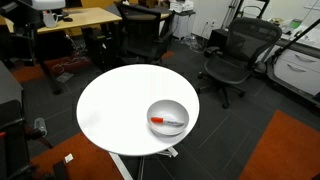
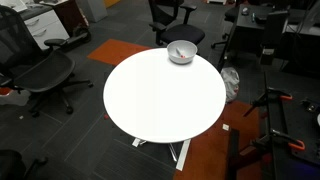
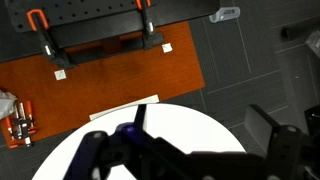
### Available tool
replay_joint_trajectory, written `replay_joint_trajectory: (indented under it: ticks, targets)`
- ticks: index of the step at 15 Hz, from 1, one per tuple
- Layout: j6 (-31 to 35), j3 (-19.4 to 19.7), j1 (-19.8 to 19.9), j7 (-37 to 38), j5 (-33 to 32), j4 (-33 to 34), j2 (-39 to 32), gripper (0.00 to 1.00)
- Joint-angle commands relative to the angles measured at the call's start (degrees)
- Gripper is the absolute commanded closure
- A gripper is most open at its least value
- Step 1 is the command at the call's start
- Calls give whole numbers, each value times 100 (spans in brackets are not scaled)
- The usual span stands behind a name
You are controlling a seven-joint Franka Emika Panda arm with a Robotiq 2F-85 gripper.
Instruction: Take the marker out of the grey bowl
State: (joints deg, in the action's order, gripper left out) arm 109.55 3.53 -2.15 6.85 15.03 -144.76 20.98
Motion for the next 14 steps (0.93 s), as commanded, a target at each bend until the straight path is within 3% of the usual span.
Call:
replay_joint_trajectory:
  ticks: [1, 7, 14]
  targets:
    - [-27, -109, 118, -32, 33, 13, -4, 0]
    - [14, -101, 122, -28, 58, 37, -32, 0]
    - [1577, -70, 396, 381, -25, 446, -507, 0]
